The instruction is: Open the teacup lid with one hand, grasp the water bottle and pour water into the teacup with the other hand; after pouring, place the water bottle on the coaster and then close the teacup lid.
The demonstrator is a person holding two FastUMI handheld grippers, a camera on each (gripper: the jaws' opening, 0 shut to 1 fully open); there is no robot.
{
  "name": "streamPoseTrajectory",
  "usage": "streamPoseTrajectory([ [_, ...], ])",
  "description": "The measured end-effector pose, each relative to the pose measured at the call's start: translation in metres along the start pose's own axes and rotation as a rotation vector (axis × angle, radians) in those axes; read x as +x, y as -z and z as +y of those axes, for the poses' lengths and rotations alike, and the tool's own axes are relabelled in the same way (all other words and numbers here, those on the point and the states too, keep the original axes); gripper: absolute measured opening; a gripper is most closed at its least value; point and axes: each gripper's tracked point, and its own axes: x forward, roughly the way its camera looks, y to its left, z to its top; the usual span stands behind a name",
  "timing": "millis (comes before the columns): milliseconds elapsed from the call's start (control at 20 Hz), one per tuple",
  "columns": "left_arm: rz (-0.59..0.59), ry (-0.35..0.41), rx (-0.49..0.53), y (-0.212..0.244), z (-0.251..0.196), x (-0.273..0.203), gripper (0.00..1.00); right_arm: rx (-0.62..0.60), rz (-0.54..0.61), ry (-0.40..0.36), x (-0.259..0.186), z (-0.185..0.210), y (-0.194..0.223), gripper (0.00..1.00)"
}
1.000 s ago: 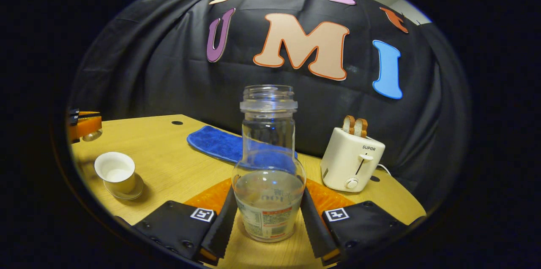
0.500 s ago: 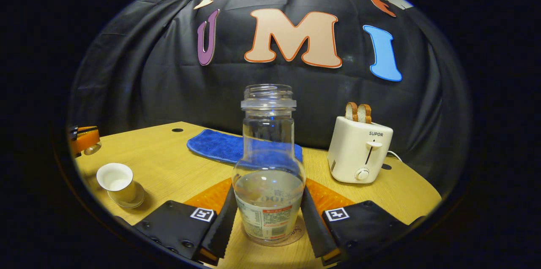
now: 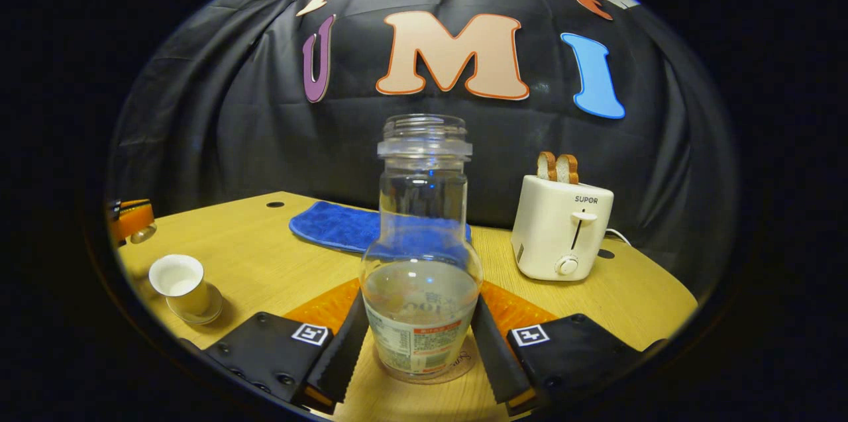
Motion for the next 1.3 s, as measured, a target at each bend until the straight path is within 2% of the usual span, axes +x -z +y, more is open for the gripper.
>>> streamPoseTrajectory([
  [250,0.0,0.0,0.0,0.0,0.0,0.0,0.27,0.046,0.007,-0.008,-0.005,-0.006,0.003,0.84],
  [300,0.0,0.0,0.0,0.0,0.0,0.001,0.27,0.05,0.003,-0.01,-0.006,-0.006,0.002,0.8],
  [400,0.001,0.0,0.0,-0.001,0.0,0.002,0.27,0.056,-0.012,-0.009,-0.011,-0.007,0.001,0.9],
  [500,0.001,0.0,0.0,0.0,0.0,0.0,0.27,0.06,-0.032,-0.007,-0.016,-0.008,-0.002,0.88],
  [550,0.001,0.001,0.0,0.0,0.0,0.0,0.27,0.062,-0.036,-0.007,-0.019,-0.008,-0.002,0.83],
  [600,0.001,0.003,0.0,0.0,-0.001,0.001,0.27,0.068,-0.04,-0.008,-0.023,-0.008,-0.002,0.92],
  [650,0.001,0.007,0.0,0.0,-0.001,0.0,0.27,0.076,-0.047,-0.01,-0.026,-0.007,-0.003,0.92],
  [700,0.001,0.014,0.0,0.0,-0.003,0.001,0.27,0.084,-0.057,-0.009,-0.031,-0.009,-0.004,0.87],
  [750,0.0,0.023,0.0,0.0,-0.005,0.001,0.27,0.087,-0.072,-0.001,-0.036,-0.01,-0.005,0.83],
  [850,-0.001,0.049,-0.001,0.0,-0.01,0.002,0.27,0.089,-0.108,0.026,-0.048,-0.015,-0.009,0.92],
  [900,-0.004,0.063,-0.001,-0.001,-0.013,0.002,0.27,0.091,-0.126,0.029,-0.054,-0.014,-0.011,0.83],
  [1000,-0.005,0.101,-0.002,-0.001,-0.022,0.005,0.27,0.09,-0.157,0.026,-0.066,-0.013,-0.014,0.92],
  [1100,-0.004,0.14,-0.004,0.0,-0.032,0.007,0.27,0.093,-0.164,0.028,-0.074,-0.014,-0.013,0.83],
  [1150,-0.003,0.159,-0.004,0.001,-0.038,0.008,0.27,0.093,-0.166,0.025,-0.079,-0.013,-0.013,0.87],
  [1300,-0.003,0.23,-0.005,0.0,-0.058,0.012,0.27,0.093,-0.169,0.022,-0.095,-0.011,-0.012,0.87],
])
